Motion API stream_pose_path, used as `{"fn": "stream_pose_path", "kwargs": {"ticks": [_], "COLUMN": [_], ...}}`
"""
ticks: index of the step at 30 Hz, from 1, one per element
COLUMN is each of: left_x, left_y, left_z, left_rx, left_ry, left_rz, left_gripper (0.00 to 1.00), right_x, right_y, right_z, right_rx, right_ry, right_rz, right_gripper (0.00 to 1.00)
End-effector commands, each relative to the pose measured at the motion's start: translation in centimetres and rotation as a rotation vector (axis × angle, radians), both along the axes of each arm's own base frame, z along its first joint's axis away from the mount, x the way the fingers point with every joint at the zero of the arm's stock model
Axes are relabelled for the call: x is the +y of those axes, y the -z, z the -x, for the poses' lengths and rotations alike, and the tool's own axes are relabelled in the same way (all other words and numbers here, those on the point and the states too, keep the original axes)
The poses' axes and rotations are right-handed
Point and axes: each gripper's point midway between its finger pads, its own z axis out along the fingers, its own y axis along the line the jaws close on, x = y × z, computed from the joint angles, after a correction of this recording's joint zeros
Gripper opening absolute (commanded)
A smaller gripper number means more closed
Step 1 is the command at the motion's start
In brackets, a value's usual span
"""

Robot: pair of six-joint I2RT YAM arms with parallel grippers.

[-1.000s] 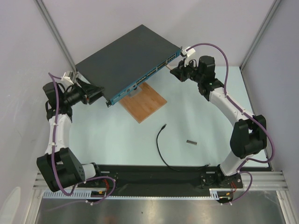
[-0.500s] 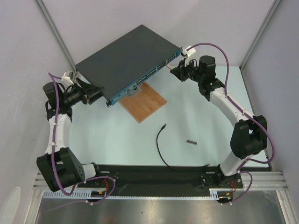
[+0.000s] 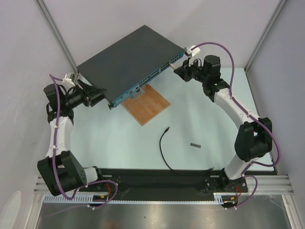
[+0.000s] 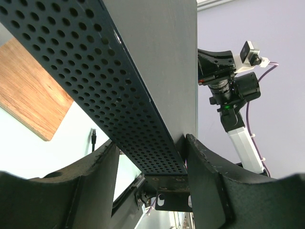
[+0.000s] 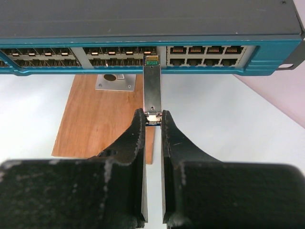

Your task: Insert the plug into the switch port

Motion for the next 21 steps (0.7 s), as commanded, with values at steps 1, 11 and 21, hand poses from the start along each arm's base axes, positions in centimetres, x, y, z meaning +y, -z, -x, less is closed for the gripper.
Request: {"fn": "stream_pose_path", "kwargs": {"ticks": [1,11,21], "left_x": [-1.2,-1.2,-1.2], "left_y": [0.3,0.3,0.2], "left_z": [-1.1,-1.0,-1.1], "left_rx": [-0.084,-0.083,-0.083], "left_ry": [0.042,0.047,0.049], "left_rz": [-0.073,-0.073,-0.074], "left_gripper": [0.0,0.0,0.0], "right_x": [1.0,1.4,2.4], "right_y": [-2.9,-1.2,0.0], "right_z": [-0.3,-0.3,-0.2], "right_rx": [-0.086,-0.075,-0.099], "right_ry": [-0.025,-0.03,-0.045], "right_rz": [-0.022,-0.017,-0.014], "right_gripper": [0.0,0.0,0.0]}}
